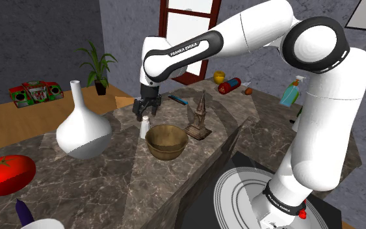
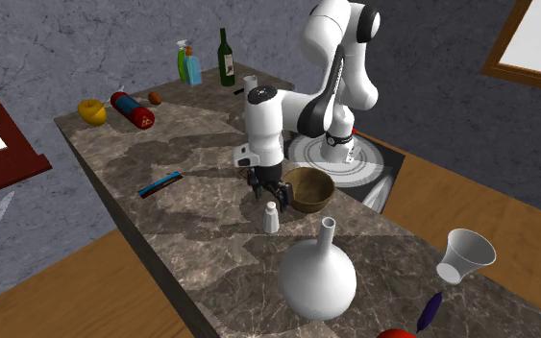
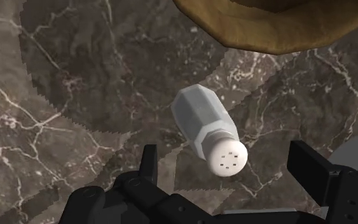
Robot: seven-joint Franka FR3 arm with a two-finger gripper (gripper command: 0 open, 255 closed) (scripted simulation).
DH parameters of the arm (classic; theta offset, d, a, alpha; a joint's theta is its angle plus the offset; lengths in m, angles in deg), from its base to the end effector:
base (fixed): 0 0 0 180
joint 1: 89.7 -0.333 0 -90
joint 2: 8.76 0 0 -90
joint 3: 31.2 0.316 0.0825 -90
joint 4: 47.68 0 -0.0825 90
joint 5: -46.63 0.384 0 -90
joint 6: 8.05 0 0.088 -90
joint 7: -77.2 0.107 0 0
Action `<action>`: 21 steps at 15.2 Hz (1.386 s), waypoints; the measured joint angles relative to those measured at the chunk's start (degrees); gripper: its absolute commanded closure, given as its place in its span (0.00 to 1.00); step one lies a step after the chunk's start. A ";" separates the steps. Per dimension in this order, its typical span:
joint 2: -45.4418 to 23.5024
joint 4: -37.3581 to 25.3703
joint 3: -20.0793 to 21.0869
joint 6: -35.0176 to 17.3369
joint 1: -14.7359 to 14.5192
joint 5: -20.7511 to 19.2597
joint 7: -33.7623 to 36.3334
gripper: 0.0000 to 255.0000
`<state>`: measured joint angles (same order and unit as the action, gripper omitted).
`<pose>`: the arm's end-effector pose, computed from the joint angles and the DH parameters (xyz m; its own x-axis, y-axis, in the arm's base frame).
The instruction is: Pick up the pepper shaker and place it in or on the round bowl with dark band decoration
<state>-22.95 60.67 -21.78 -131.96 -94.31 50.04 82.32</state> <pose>0.5982 0.1469 0.3794 0.9931 0.1164 0.0168 0.1175 -0.9888 -0.0921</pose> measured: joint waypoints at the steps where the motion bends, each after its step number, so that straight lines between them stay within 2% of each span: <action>1: -0.32 0.36 0.00 -0.68 -0.03 -0.04 -0.01 0.00; 8: -0.94 0.94 0.01 -1.90 -0.13 -0.11 0.07 0.00; 9: -0.94 0.94 0.01 -1.91 -0.13 -0.11 0.07 1.00; 21: -0.47 0.53 0.05 -1.11 -0.14 -0.07 0.14 1.00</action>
<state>-23.42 61.20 -21.73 -133.07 -94.44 49.96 82.46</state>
